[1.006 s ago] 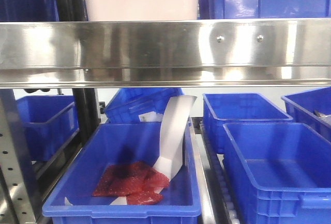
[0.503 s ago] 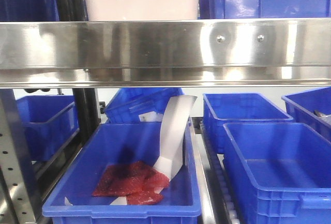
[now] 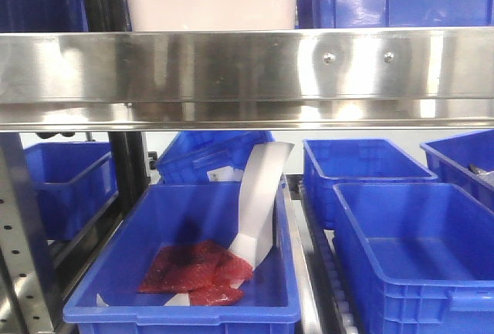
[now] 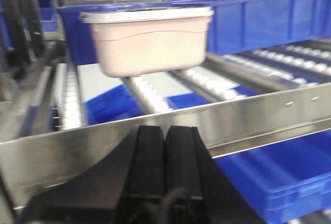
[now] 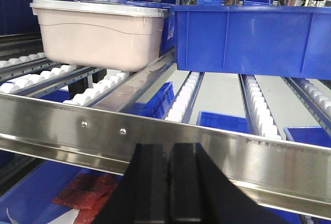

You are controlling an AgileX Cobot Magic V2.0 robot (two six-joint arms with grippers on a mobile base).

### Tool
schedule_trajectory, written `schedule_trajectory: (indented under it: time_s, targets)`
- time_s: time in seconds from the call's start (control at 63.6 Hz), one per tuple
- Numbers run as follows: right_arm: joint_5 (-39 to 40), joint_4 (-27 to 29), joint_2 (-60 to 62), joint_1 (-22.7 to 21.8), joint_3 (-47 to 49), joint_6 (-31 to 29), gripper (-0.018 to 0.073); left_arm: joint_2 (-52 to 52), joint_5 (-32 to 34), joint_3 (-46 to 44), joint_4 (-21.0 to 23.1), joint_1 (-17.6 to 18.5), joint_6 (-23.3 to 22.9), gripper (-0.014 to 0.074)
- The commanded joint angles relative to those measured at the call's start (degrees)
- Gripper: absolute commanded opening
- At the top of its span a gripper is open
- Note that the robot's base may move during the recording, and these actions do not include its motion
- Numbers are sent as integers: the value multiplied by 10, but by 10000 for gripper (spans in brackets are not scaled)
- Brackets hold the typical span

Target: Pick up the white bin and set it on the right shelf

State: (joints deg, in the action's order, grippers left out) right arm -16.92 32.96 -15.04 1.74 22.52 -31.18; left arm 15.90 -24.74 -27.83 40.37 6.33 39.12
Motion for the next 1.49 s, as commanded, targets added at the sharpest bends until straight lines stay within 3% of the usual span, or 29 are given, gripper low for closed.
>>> schedule_trajectory:
  time_s: [0.0, 0.079, 0.126, 0.189, 0.236, 0.44, 0.55, 0.676, 0.786, 1.477]
  targets:
    - [41, 2, -4, -1, 17, -6, 73, 2, 43, -15, -75, 4, -103, -118]
    - [41, 2, -4, -1, 17, -6, 73, -3, 42, -13, -196, 4, -254, -118]
    - [41, 2, -4, -1, 17, -6, 73, -9, 44, -7, -260, 4, -310, -118]
    - [41, 2, -4, -1, 17, -6, 73, -20, 55, 7, -318, 4, -342, -118]
    - [41, 2, -4, -1, 17, -6, 73, -33, 74, 26, -335, 4, -345, -118]
    - [41, 2, -4, -1, 17, -6, 73, -122, 200, 165, -338, 4, -345, -118]
    - [41, 2, -4, -1, 17, -6, 73, -172, 233, 242, -345, 4, -345, -118]
    - [39, 2, -4, -1, 17, -6, 73, -171, 295, 309, -345, 4, -345, -118]
    - [39, 2, -4, -1, 17, -6, 73, -172, 257, 307, -345, 2, -345, -118]
    - [39, 2, -4, -1, 17, -6, 73, -172, 271, 307, -344, 0, -345, -118]
